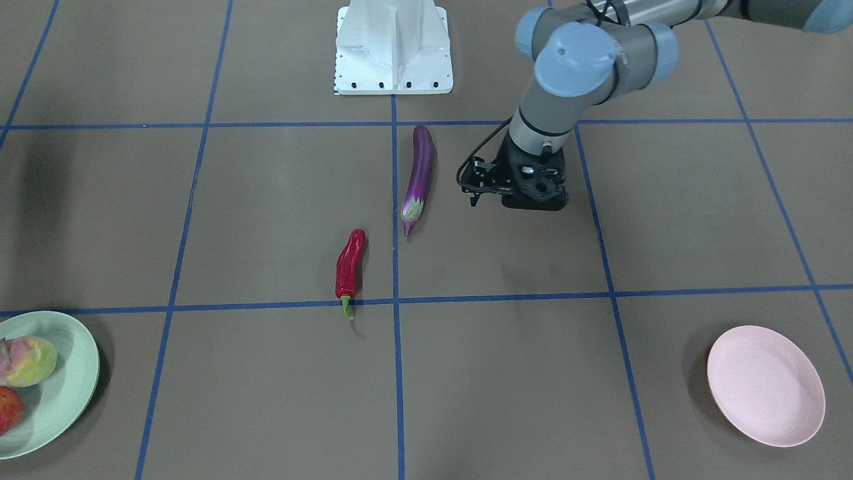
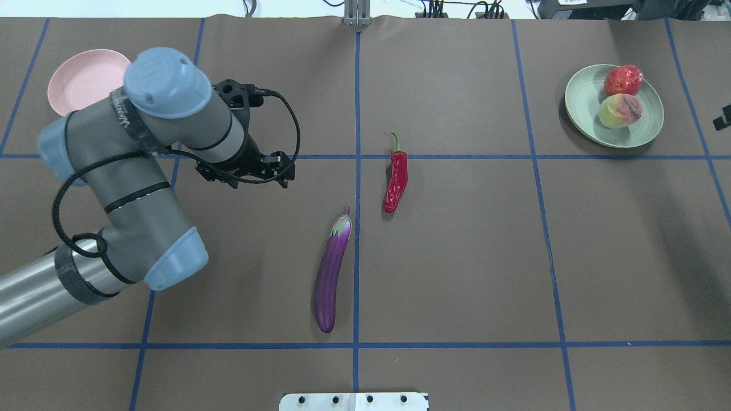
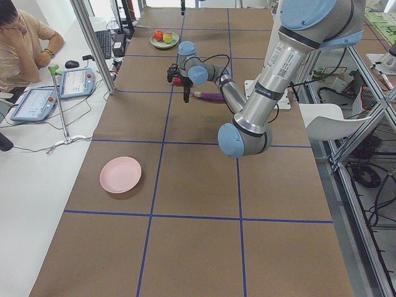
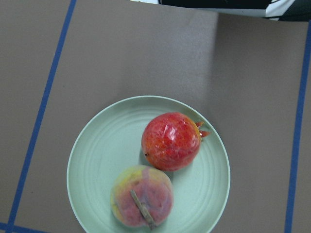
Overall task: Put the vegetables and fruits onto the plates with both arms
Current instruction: 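Grasp the purple eggplant with the left gripper while the right arm withdraws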
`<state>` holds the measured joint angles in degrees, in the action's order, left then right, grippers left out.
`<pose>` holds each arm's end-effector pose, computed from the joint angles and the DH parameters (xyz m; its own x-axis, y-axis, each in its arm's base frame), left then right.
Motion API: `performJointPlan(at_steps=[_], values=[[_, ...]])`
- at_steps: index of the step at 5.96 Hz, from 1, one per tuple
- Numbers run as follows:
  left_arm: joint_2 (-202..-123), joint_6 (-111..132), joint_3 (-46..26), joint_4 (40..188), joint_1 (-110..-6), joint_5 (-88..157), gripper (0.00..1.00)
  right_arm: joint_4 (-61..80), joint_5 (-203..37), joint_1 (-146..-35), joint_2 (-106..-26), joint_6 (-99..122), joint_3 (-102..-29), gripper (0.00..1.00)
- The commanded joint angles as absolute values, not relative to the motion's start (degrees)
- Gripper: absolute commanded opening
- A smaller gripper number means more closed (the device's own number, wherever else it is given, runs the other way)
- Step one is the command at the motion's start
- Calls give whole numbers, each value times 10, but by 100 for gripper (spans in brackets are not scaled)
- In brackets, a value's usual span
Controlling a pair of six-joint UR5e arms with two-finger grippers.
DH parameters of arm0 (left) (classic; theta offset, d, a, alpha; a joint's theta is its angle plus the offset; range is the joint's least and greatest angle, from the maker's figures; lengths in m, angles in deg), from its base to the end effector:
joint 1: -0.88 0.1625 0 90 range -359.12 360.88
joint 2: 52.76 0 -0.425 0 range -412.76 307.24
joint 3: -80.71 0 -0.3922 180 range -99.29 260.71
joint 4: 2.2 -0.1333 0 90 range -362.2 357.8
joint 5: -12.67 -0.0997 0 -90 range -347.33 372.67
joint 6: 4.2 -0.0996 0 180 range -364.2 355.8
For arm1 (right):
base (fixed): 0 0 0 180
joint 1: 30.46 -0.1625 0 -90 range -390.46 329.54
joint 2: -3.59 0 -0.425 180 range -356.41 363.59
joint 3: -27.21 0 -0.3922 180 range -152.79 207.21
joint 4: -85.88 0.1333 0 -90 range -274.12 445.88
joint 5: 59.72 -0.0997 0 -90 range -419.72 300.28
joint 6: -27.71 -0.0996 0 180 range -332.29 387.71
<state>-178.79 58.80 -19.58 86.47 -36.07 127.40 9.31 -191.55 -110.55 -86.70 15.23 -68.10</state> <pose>0.4686 -0.4672 0.2161 0.6442 0.0315 -0.7642 0.0193 0.9982 0.0573 -0.0213 -0.5106 0.5920 0.7165 -0.1263 0.6861 0.0086 0.9850 0.1723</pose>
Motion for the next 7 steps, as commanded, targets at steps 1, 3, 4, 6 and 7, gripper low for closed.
performJointPlan(at_steps=[1,3,4,6,7], values=[[-1841,634,-149,847,-296,1209,100,89,-1904,-1119,-955,189,-742,99],[-1873,642,-89,850,-260,1170,100,30,-1904,-1144,-950,295,-739,99],[-1875,640,-90,851,-249,1170,100,30,-1905,-1144,-950,295,-740,99],[-1874,637,-89,855,-219,1149,100,31,-1906,-1144,-951,291,-740,99],[-1875,637,-89,855,-209,1149,100,31,-1905,-1144,-951,291,-740,99]])
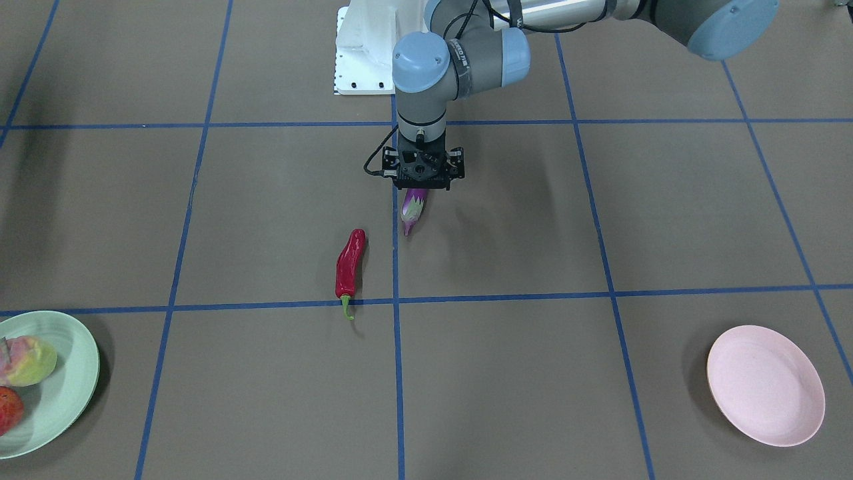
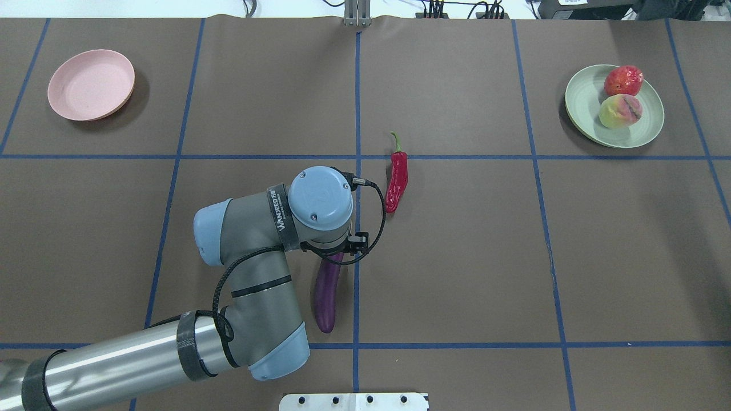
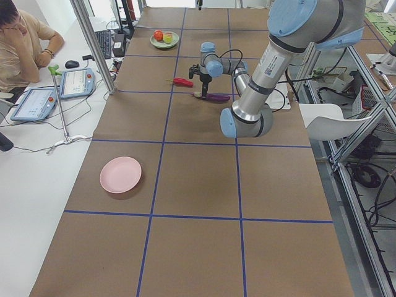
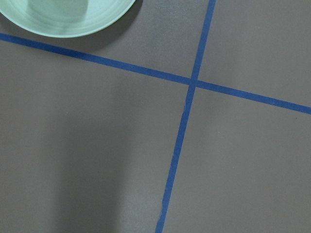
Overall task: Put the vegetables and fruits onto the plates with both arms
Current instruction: 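Grasp the purple eggplant with the left gripper while the right arm withdraws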
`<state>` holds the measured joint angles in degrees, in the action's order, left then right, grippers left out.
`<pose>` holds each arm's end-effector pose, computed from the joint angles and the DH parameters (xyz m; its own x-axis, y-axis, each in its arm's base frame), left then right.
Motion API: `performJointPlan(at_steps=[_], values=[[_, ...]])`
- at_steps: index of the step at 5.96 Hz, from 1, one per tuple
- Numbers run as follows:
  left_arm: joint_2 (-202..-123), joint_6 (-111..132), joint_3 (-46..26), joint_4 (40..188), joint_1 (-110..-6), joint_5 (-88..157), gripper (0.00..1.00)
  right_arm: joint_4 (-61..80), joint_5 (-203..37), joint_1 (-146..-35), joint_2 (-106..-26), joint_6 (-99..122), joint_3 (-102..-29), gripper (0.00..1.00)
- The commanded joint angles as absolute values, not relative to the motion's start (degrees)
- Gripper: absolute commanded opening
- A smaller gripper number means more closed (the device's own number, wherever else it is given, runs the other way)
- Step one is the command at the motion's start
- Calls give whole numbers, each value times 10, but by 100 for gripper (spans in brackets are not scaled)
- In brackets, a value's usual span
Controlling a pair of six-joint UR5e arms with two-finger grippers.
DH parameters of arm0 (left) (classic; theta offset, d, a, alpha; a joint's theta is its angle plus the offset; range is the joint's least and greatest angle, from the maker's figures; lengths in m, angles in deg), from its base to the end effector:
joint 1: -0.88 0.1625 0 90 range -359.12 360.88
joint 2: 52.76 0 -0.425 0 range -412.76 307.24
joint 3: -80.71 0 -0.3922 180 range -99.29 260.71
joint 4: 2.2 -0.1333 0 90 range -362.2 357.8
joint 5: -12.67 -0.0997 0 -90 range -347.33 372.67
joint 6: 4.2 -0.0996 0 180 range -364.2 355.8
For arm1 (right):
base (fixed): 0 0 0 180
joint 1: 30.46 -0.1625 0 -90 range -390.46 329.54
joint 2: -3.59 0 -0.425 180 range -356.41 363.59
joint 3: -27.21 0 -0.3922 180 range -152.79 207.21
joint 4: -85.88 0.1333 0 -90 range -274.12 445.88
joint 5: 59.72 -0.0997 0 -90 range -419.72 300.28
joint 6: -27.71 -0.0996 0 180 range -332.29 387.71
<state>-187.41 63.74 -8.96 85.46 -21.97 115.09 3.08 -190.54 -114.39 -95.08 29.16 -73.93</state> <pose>0.6186 -0.3821 0.1965 0.7275 0.0914 -0.6800 -0.0287 0.9943 0.1030 0.0214 -0.4435 0.6233 0.7380 -0.2140 0.6399 0.1230 0.9752 0.1842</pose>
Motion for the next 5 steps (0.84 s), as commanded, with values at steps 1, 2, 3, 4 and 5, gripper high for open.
performJointPlan(at_steps=[1,2,3,4,5], values=[[-1872,635,-88,861,-209,1149,99,32,-1905,-1144,-955,291,-740,99],[-1872,626,-85,863,-209,1148,88,32,-1906,-1144,-955,292,-740,99],[-1872,621,-81,863,-209,1148,82,32,-1908,-1144,-955,292,-740,99],[-1873,618,-72,864,-209,1148,83,32,-1909,-1144,-955,292,-740,99],[-1873,618,-71,864,-209,1148,80,32,-1909,-1144,-955,292,-740,99]])
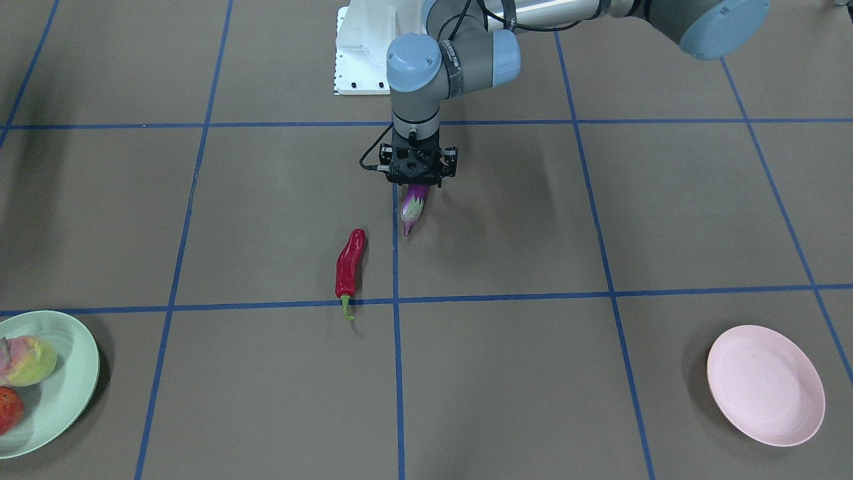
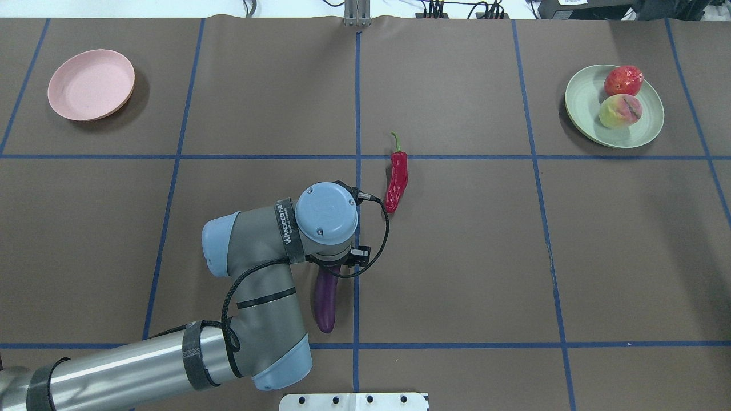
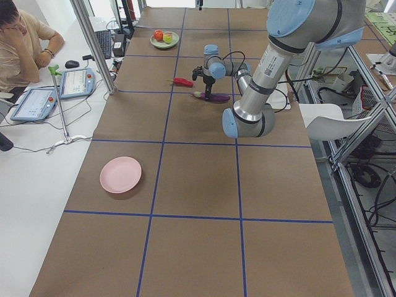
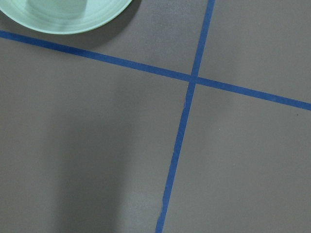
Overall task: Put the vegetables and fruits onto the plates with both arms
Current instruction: 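Grasp the purple eggplant with the left gripper while the right arm withdraws, then lift the eggplant with the left gripper and lay it on the pink plate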
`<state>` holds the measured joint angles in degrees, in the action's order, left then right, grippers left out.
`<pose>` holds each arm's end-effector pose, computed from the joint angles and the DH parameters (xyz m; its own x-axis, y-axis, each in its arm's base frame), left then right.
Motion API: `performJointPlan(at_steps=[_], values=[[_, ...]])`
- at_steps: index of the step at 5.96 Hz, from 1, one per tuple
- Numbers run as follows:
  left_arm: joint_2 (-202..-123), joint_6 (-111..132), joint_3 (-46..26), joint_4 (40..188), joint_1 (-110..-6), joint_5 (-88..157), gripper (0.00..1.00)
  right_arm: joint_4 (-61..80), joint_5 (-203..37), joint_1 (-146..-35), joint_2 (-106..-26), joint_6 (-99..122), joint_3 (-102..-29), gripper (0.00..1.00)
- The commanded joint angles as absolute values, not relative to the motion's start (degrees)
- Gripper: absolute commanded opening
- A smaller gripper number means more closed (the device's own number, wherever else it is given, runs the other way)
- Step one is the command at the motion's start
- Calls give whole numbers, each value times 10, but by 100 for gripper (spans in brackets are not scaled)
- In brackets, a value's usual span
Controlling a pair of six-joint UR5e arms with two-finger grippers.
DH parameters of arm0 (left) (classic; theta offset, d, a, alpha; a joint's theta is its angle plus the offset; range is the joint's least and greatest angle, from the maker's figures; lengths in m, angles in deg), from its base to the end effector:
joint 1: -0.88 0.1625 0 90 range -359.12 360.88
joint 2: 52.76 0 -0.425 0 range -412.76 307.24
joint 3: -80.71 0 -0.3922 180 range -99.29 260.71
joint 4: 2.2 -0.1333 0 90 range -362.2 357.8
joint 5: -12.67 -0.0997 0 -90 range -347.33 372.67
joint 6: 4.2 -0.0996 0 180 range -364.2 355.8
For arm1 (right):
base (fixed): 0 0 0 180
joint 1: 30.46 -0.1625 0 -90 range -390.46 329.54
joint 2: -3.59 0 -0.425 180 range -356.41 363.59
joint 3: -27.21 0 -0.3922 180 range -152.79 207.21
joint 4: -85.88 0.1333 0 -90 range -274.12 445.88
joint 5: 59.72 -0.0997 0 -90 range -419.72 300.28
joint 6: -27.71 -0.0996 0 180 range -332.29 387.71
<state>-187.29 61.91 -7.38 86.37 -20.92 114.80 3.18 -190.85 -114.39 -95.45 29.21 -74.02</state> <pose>0.6322 -0.3739 0.2075 0.7339 0.1329 -0.6662 -0.0685 0.9902 0.1221 0.0213 -0.4406 0.6248 0.7345 -0.2131 0.6442 0.1236 0.9755 0.1818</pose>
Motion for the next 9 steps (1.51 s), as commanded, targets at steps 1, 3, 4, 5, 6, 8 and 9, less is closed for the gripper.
performJointPlan(at_steps=[1,3,4,5,6,8,9], values=[[-1876,619,-77,874,-210,1150,18,32,-1912,-1144,-951,289,-740,99],[-1875,617,-78,904,-228,1148,0,32,-1912,-1144,-950,287,-740,99],[-1875,592,-85,903,-249,1147,0,32,-1913,-1144,-950,287,-740,99],[-1875,534,-89,899,-292,1152,0,32,-1914,-1143,-950,286,-740,99],[-1874,462,-86,896,-346,1154,0,32,-1913,-1143,-949,286,-736,99],[-1871,255,22,906,-509,1296,0,33,-1913,-1143,-949,287,-735,99],[-1871,124,94,910,-568,1311,0,33,-1913,-1143,-950,287,-735,99]])
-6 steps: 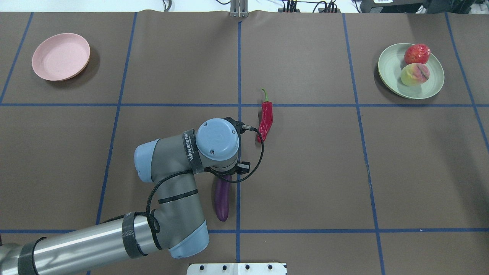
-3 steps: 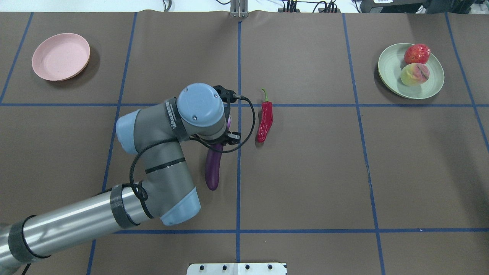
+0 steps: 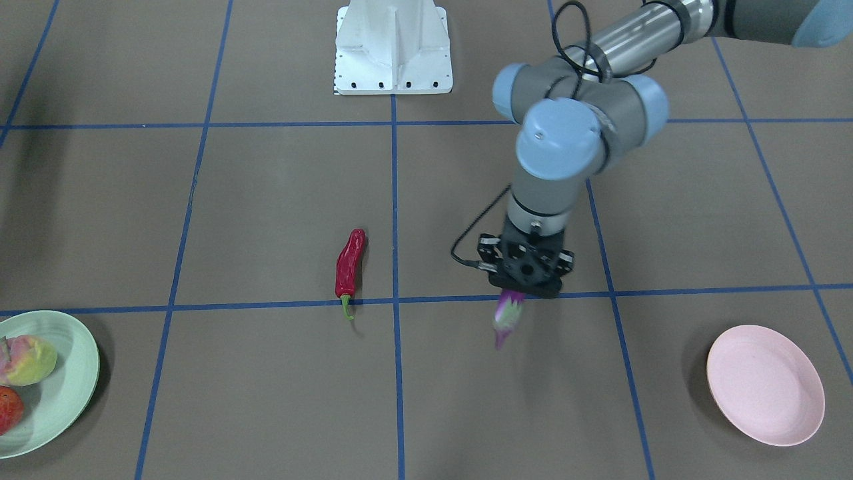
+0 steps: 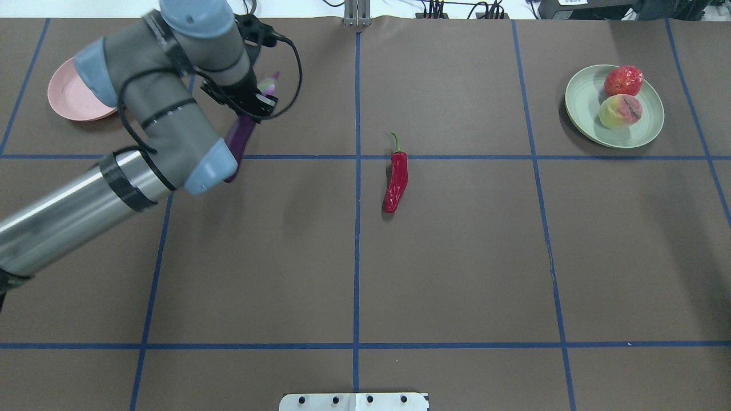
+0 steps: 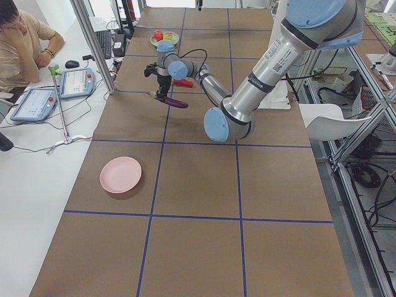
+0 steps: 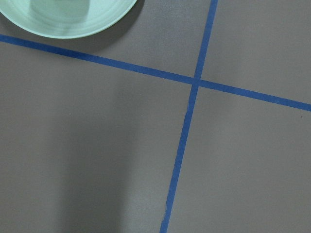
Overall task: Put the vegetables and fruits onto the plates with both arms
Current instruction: 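Lift the eggplant with the left gripper and lay it on the pink plate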
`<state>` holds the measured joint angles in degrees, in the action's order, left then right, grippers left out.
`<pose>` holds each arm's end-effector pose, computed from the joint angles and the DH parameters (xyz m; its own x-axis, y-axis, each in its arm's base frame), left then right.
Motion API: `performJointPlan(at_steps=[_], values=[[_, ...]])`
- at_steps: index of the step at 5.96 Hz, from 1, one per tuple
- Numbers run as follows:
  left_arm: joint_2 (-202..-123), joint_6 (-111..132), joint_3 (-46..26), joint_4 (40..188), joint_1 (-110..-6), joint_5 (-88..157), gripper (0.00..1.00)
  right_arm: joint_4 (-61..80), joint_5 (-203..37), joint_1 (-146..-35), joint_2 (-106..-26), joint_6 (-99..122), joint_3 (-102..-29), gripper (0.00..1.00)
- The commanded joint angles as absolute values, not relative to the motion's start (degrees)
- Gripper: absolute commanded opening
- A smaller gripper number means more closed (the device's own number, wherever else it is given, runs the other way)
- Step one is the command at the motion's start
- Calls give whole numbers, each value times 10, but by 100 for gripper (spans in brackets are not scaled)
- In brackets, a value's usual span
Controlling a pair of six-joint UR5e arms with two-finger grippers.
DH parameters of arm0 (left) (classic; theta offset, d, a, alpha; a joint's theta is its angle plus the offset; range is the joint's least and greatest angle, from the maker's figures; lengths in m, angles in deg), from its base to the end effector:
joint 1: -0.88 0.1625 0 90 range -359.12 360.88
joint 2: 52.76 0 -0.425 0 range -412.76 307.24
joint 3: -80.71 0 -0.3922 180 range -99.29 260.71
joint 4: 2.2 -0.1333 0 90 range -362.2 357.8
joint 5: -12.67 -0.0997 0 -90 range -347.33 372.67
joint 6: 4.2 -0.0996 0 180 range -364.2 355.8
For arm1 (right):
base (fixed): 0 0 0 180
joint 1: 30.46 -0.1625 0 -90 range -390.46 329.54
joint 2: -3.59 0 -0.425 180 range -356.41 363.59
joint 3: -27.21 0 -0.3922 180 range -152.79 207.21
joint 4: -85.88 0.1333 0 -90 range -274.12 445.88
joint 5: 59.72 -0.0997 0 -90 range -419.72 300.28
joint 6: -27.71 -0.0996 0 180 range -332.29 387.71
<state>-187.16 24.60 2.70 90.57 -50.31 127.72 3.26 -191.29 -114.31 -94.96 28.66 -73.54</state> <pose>0.4065 -0.6508 0.2723 0.7314 0.3573 -0.5808 -0.1825 0.9232 0.3382 0.0197 -0.4441 0.6246 0.7302 -0.2062 0.6514 0.1178 0.9771 0.1772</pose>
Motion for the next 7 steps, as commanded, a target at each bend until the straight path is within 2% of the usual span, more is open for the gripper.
performJointPlan(at_steps=[1,2,4,5,6,7], values=[[-1875,14,177,937,-606,1309,0,33,-1913,-1143,-949,287,-736,99],[-1875,-21,262,1009,-640,1307,0,33,-1913,-1143,-949,287,-736,99],[-1874,-27,340,1074,-644,1184,0,33,-1914,-1143,-949,287,-739,99],[-1871,-23,349,1085,-645,1154,12,33,-1914,-1143,-949,287,-739,99],[-1871,-21,346,1085,-645,1153,83,33,-1914,-1142,-949,286,-739,99],[-1867,-2,340,1087,-644,1154,99,33,-1914,-1143,-949,287,-739,99]])
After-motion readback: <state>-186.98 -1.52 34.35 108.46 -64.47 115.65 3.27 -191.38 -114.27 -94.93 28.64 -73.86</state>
